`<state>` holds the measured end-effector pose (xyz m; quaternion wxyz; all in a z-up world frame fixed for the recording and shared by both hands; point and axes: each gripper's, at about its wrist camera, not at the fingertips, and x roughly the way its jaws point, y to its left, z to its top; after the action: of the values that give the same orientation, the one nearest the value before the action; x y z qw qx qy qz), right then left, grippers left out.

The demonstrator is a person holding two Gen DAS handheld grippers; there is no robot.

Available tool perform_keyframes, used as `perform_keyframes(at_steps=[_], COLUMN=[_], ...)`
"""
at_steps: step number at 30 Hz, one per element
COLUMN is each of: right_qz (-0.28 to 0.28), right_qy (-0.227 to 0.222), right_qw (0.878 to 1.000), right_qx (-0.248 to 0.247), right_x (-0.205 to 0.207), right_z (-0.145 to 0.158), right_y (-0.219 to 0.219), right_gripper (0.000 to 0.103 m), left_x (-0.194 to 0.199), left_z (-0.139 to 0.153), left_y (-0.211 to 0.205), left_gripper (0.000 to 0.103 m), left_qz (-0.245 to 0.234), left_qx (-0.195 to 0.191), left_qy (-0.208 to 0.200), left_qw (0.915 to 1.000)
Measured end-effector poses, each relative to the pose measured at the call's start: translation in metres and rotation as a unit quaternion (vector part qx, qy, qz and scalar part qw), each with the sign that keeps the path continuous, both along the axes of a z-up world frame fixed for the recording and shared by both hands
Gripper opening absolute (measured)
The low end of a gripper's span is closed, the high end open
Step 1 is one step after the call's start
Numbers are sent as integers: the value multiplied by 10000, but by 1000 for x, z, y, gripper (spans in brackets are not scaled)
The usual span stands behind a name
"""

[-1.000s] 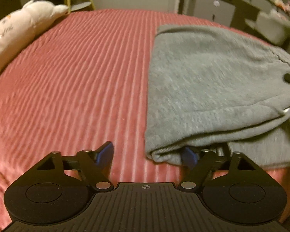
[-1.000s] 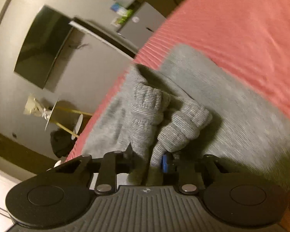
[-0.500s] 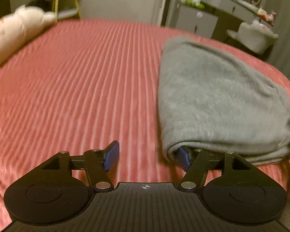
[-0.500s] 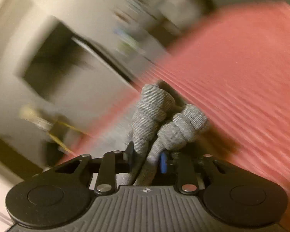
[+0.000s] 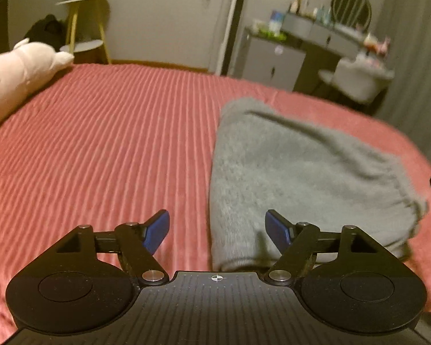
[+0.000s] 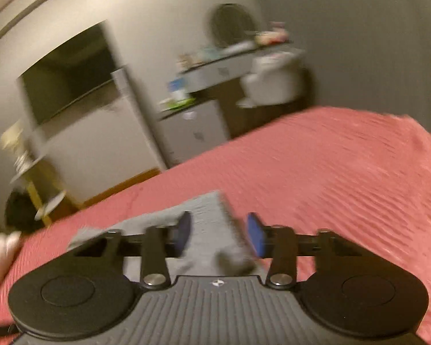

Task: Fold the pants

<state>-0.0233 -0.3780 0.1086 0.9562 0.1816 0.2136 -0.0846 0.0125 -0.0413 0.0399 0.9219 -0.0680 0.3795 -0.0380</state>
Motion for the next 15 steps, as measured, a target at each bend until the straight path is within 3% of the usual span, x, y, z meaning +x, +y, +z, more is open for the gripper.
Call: perform_keyframes(at_steps=[2, 4, 5, 8, 10, 15], right_qz=[459, 660, 731, 871, 849, 873], right_qy=[81, 655, 930, 860, 821, 846], right_qw=[9989, 9957, 9929, 9915, 9907, 9867], right_qx=[-17, -6, 114, 435, 669, 1079], right_x=[10, 25, 33, 36, 33, 37], right_z=[-12, -32, -41, -39, -43, -57], right_y=[10, 11, 11, 4, -4, 2], right_gripper=[27, 27, 26, 26, 26, 26], left_x=[14, 23, 25, 25, 30, 91], left_z=[-16, -36, -38, -21, -3, 25], left_y=[-18, -25, -22, -6, 9, 11], left_gripper=[78, 79, 79, 71, 71, 72], left_qz=[-96, -124, -87, 35, 253, 257], left_qx=[519, 993, 952, 602, 404, 672], left_qy=[395, 855, 839, 818, 593, 249], left_qw=[9978, 9913, 9919, 9948, 9971, 9971])
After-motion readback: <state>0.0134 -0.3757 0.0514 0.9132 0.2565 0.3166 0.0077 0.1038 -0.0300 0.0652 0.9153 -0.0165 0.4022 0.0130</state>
